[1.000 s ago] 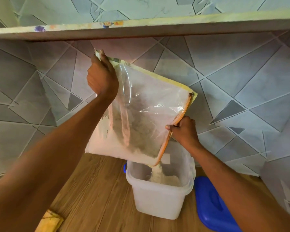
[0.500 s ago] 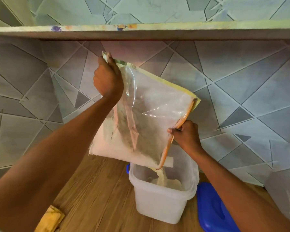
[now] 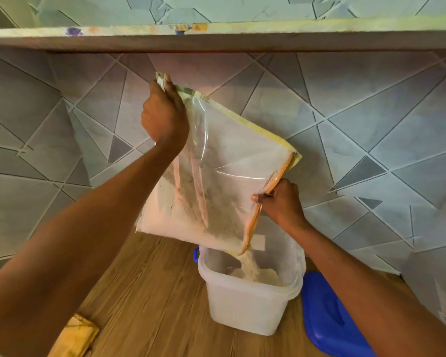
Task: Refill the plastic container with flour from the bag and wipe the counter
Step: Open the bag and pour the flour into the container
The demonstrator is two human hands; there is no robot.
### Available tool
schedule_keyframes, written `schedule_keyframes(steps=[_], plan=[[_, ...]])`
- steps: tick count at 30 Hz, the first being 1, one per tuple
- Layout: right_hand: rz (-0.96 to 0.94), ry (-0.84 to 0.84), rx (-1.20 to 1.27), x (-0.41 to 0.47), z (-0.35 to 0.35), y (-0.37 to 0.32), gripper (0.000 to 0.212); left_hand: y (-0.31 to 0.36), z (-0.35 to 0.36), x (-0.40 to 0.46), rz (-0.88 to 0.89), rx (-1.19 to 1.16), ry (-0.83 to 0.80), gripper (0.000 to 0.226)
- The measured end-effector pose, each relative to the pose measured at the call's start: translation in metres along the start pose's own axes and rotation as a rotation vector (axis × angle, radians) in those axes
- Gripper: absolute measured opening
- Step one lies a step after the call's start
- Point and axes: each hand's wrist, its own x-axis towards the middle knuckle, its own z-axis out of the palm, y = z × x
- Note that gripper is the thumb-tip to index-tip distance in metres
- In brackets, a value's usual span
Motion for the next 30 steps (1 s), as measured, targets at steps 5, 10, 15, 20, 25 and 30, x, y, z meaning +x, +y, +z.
schedule_keyframes(steps=[5,10,15,20,25,30], plan=[[0.031,0.074,0.008,0.002,0.000,0.002,0.017,-0.003,0.006,0.005,-0.014,-0.011,0.025,0.051],[0.007,0.063,0.001,0.001,0.000,-0.002,0.016,-0.007,0.014,0.004,-0.002,-0.038,0.030,0.051],[0.025,0.040,-0.004,0.006,-0.001,-0.001,0.019,-0.008,0.011,0.004,0.003,-0.016,-0.003,0.050],[-0.017,0.110,0.036,0.000,0.000,0.000,0.021,-0.008,0.010,0.007,-0.014,-0.043,0.004,0.049],[-0.007,0.070,0.064,0.000,-0.003,0.000,0.020,-0.009,0.011,0.006,0.003,-0.014,0.018,0.049],[-0.010,-0.006,0.064,0.002,-0.003,-0.006,0.013,-0.011,0.012,0.006,0.024,-0.001,0.016,0.048]])
